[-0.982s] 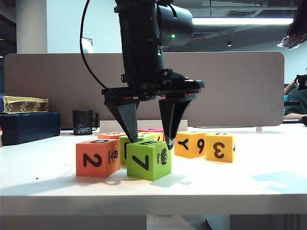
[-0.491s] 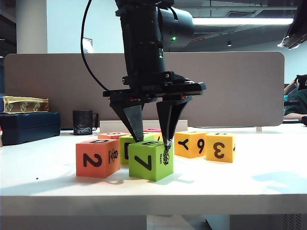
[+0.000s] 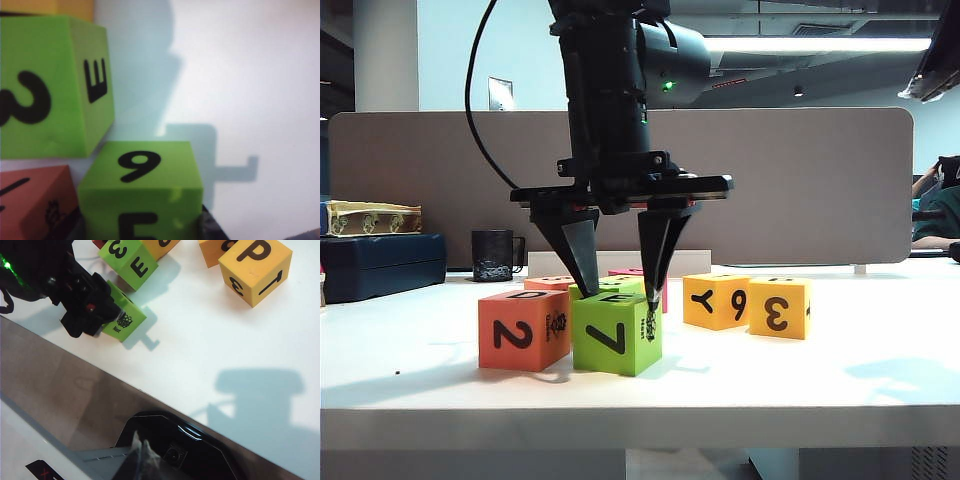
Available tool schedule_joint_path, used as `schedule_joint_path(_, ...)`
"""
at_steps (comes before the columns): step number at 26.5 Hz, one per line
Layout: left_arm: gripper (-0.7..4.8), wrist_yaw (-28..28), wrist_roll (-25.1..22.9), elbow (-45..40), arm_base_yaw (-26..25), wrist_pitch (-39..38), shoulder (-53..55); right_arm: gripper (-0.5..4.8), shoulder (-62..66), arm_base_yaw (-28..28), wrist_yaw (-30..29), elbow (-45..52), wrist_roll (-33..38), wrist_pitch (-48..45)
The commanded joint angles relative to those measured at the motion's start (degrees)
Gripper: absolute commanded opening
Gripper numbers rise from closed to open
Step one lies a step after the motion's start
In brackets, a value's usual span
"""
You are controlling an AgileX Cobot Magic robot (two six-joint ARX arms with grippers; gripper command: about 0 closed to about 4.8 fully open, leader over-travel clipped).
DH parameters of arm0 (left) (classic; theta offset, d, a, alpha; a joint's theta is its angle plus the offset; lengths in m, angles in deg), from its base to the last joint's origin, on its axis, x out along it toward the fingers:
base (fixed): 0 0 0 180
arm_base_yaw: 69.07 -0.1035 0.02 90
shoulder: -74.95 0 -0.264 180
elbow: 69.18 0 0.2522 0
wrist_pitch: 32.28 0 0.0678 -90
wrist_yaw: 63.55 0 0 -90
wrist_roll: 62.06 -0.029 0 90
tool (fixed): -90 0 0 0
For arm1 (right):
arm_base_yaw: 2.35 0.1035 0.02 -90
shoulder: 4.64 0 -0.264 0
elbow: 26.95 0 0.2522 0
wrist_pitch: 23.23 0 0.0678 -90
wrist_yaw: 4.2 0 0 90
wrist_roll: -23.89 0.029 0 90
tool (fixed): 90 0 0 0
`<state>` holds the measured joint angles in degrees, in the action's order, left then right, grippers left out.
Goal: Select the appropriate blocks from the scattered letter blocks on the table and arrange them in a row to spell out "DEEP".
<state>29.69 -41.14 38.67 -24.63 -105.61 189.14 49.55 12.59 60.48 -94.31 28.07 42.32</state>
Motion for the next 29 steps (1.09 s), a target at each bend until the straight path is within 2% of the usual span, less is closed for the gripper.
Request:
schedule_joint_path(1,2.64,0.59,1.75,0.13,-0.22,-2.34,-0.22,-0.06,-0.17,0.04,-0.28,-0.17,-0.17,-0.59)
schedule_joint_path(16,2.65,0.57,1.77,0.24,-2.80,-4.22,-0.26,-0.05,-0.17,0.04,-0.28,-0.17,-0.17,-0.57)
schedule_joint_path(24,2.83,0.42,0.46,0.92,-2.75,-4.00,-0.28,-0.06,-0.17,0.04,-0.26,-0.17,-0.17,-0.61)
schedule_joint_path(27,3.14,0.44,-1.03,3.93,-2.75,-4.26,-0.33,-0.06,-0.17,0.04,-0.28,-0.17,-0.17,-0.59)
schedule_joint_path(29,3.14,0.44,-1.25,5.14,-2.75,-4.39,-0.33,-0.05,-0.17,0.04,-0.26,-0.17,-0.17,-0.59)
